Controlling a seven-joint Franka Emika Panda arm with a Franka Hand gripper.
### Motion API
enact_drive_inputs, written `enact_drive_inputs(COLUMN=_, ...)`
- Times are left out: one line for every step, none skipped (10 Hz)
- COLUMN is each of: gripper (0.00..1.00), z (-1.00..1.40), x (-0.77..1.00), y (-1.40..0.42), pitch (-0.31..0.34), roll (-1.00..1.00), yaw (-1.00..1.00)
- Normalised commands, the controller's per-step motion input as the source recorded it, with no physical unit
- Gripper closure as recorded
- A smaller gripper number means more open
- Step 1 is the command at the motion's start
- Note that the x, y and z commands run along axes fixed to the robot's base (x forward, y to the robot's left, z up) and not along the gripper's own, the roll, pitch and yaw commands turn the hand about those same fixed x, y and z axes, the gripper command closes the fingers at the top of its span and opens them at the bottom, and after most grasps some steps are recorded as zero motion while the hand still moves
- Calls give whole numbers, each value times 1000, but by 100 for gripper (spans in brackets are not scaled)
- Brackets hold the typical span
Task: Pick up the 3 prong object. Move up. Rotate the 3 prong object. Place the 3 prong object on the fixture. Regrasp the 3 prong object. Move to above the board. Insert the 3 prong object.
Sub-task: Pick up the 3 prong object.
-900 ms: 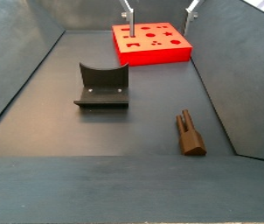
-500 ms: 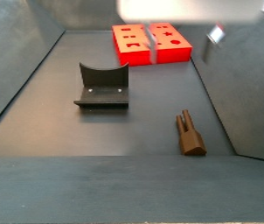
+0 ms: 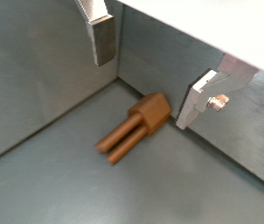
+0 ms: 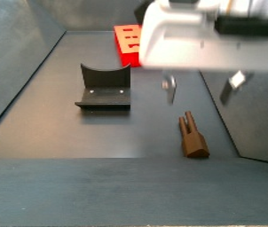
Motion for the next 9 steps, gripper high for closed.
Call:
enact_drive_inputs(gripper=0, z=-797, x=89, y=474, pitch=-150, roll=-66, yaw=0)
enact_drive_inputs(gripper=0, z=-806, x=29, y=409, pitch=-163, roll=-47, yaw=0)
enact_drive_inputs(gripper=0, z=-783, x=0, y=360, pitch=-179, roll=-54, yaw=-6)
enact_drive_inputs(gripper=0, z=-777, x=0, y=326, pitch=-181, roll=-64, yaw=-43)
enact_drive_inputs(gripper=0, z=-789, x=0, y=334, pitch=-176, roll=-56, yaw=-43)
enact_drive_inputs(gripper=0, z=-806, x=0, y=300, pitch=-173, roll=-46, yaw=-57)
enact_drive_inputs(gripper=0, z=-851, x=0, y=206, pitch=-170, roll=-29, yaw=-54)
enact_drive_inputs(gripper=0, z=-911, x=0, y=0, pitch=-167, roll=0, yaw=-117)
enact_drive_inputs(gripper=0, z=-957, x=0, y=-71, pitch=-163, roll=37, yaw=-120)
